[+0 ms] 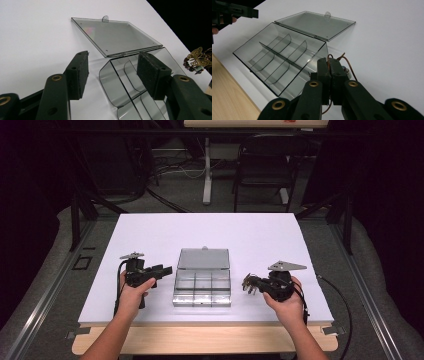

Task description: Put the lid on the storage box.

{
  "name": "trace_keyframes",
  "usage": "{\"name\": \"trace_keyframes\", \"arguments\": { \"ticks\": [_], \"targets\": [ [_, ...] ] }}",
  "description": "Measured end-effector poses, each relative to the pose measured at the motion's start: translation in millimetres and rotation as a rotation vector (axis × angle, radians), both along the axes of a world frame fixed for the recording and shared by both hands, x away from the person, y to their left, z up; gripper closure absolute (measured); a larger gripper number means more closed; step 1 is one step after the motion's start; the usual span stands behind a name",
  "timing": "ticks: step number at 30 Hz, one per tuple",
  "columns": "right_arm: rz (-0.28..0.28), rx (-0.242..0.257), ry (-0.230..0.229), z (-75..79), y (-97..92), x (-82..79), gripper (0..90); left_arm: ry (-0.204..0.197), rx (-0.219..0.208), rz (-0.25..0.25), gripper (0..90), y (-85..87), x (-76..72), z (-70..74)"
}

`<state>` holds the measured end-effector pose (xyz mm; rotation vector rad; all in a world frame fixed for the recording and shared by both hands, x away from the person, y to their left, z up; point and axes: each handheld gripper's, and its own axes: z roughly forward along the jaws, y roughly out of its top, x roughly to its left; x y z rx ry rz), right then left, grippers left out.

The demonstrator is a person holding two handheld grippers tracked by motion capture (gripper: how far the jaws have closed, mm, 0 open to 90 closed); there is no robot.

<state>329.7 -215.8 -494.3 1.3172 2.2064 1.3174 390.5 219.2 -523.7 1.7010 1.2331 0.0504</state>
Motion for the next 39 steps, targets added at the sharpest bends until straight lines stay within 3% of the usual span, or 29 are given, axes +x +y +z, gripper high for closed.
{"name": "trace_keyframes", "arguments": {
  "ticks": [18,39],
  "targets": [
    [0.088,0.006,-0.039,17.8,30.3,0.1,88.8,0.002,0.001,0.001,43.1,1.0,0.1,0.0],
    [0.166,0.003,-0.035,12.3,61.1,-1.5,88.8,-0.001,-0.002,0.005,43.2,1.7,0.7,-0.6]
  ]
}}
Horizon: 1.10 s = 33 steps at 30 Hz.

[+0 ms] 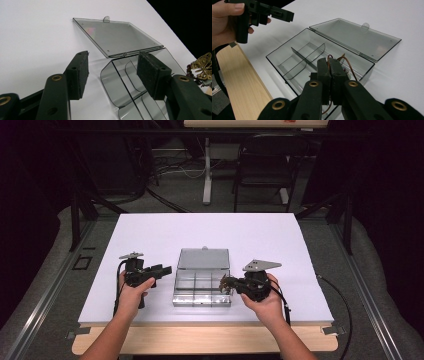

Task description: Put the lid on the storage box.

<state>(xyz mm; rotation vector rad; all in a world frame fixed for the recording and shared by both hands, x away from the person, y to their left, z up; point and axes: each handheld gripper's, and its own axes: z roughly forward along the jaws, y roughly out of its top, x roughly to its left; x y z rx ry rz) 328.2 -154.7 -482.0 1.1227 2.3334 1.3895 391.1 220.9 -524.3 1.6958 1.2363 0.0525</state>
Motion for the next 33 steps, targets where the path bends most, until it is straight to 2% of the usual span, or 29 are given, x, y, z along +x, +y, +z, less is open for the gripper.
{"name": "trace_keyframes", "arguments": {
  "ticks": [13,33],
  "targets": [
    [0.031,-0.015,0.006,-6.6,10.6,-2.8,88.8,-0.002,0.003,-0.001,43.2,1.2,0.1,0.2],
    [0.04,-0.033,0.054,-26.5,13.1,-2.0,88.8,0.0,0.0,0.0,43.2,0.9,0.1,-0.2]
  ]
}}
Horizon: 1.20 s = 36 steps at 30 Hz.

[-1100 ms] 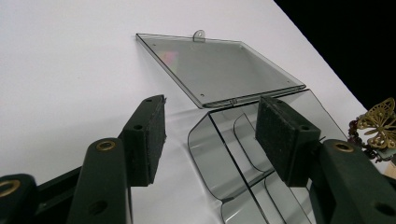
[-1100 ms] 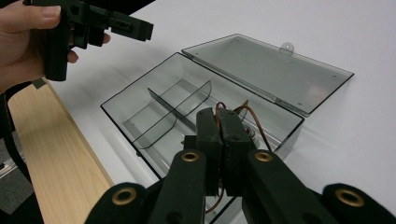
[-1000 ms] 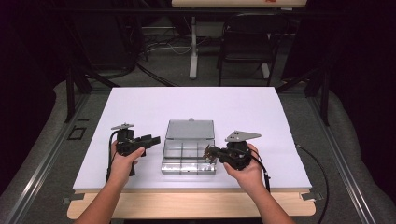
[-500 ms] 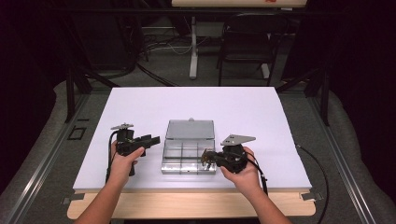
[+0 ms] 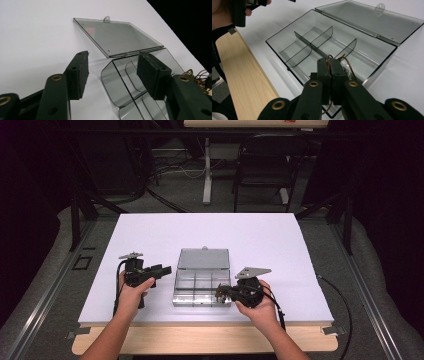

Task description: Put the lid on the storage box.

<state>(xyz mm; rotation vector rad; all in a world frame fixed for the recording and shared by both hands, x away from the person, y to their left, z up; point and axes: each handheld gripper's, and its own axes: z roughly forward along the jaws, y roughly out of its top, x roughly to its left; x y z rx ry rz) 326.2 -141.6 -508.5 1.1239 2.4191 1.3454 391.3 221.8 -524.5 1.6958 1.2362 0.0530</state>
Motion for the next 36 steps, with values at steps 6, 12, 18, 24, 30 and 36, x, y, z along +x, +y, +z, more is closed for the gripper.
{"name": "trace_keyframes", "arguments": {
  "ticks": [6,12,18,24,30,36],
  "targets": [
    [0.008,-0.012,0.014,-3.3,1.7,0.4,88.8,0.0,0.0,-0.001,43.2,-0.1,0.1,-0.2],
    [0.008,-0.023,0.03,-7.8,3.1,2.0,88.7,-0.001,0.002,-0.002,43.2,0.2,-0.1,0.4],
    [0.02,-0.034,0.039,-11.7,7.0,3.4,88.8,-0.001,0.0,0.001,43.2,0.3,-0.2,0.5],
    [0.018,-0.032,0.046,-14.0,8.2,4.7,88.8,-0.001,0.0,0.0,43.2,0.4,-0.2,0.6],
    [0.01,-0.047,0.071,-20.7,5.6,7.4,88.8,-0.003,0.0,-0.002,43.2,0.2,-0.1,0.6],
    [0.001,-0.051,0.083,-24.5,4.7,11.3,88.7,-0.001,-0.002,-0.001,43.2,-0.4,0.0,0.4]
  ]
}}
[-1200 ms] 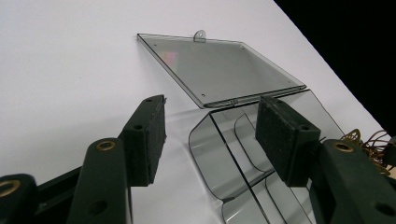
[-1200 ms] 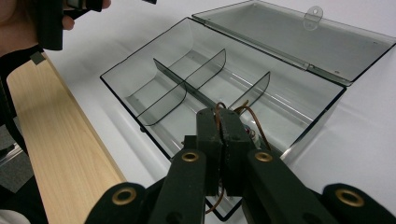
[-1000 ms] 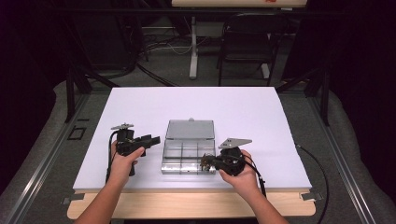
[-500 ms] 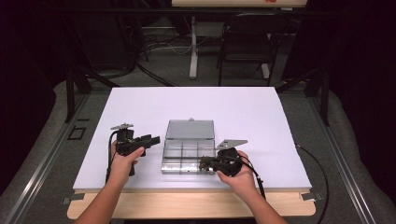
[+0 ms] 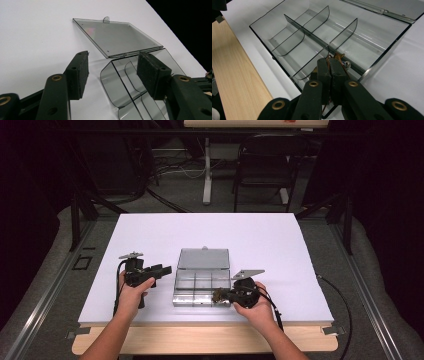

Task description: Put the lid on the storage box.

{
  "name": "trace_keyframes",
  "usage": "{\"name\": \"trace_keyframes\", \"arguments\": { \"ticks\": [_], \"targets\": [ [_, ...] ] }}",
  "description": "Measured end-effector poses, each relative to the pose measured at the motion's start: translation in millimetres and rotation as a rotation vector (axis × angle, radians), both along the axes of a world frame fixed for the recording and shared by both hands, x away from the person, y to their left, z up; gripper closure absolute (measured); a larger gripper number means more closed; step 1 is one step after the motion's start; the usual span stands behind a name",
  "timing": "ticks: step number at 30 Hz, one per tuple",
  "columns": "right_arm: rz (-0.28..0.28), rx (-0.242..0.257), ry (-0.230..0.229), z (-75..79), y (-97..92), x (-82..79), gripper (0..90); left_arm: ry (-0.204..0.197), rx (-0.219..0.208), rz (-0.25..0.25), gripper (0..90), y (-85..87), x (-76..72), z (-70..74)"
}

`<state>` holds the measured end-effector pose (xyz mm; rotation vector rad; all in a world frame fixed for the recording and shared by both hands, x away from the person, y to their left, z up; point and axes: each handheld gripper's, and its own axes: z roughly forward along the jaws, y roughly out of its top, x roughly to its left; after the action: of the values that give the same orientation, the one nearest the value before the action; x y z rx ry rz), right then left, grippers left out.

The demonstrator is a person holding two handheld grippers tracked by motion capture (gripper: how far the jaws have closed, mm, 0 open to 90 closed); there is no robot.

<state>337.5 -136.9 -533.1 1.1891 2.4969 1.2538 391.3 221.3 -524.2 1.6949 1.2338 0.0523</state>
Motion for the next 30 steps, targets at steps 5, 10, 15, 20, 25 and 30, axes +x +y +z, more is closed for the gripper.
{"name": "trace_keyframes", "arguments": {
  "ticks": [5,10,15,20,25,30],
  "targets": [
    [0.004,-0.002,0.008,-1.8,1.8,0.4,88.8,0.0,0.0,-0.002,43.2,0.1,0.1,-0.3],
    [0.013,-0.016,0.013,-3.6,3.8,-0.5,88.8,0.0,0.002,-0.001,43.2,0.5,0.0,-0.1],
    [0.001,-0.027,0.007,-4.7,3.8,0.6,88.6,0.004,0.001,0.0,43.2,-0.4,-0.1,-0.4],
    [-0.004,-0.028,0.002,-4.2,4.4,-0.1,86.0,0.002,0.0,0.001,43.2,0.0,0.2,-0.6],
    [-0.004,-0.018,-0.005,-0.9,3.0,-2.0,81.9,0.0,0.002,-0.002,43.2,0.4,0.1,-0.2],
    [-0.017,0.007,-0.02,5.6,-0.2,-3.2,79.5,-0.001,0.003,-0.002,43.2,0.7,0.0,0.2]
  ]
}}
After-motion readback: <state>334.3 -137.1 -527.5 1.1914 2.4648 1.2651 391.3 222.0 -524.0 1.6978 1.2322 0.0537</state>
